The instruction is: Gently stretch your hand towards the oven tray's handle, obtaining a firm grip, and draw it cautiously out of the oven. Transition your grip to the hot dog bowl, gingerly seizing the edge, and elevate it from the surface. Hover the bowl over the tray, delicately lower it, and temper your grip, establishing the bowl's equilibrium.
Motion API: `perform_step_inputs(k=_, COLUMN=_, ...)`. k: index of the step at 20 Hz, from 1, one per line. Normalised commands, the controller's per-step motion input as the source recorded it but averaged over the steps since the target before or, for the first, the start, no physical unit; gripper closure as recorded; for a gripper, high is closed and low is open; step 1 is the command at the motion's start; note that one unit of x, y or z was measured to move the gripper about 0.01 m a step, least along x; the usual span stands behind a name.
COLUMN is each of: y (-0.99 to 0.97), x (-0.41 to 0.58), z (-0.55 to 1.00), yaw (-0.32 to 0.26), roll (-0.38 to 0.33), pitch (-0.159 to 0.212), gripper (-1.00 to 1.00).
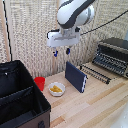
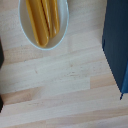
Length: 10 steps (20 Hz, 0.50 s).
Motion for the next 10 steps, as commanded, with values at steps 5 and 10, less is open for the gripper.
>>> perform_step_inputs(k=5, y=-0.15, x=-0.161, z=0.11, yaw=0.188, roll=-0.240, pitch=-0.062, gripper=-1.00)
perform_step_inputs(k=10, y=-0.25, x=-0.155, z=0.11, yaw=0.197, roll=-0.259, pitch=-0.090, gripper=-1.00)
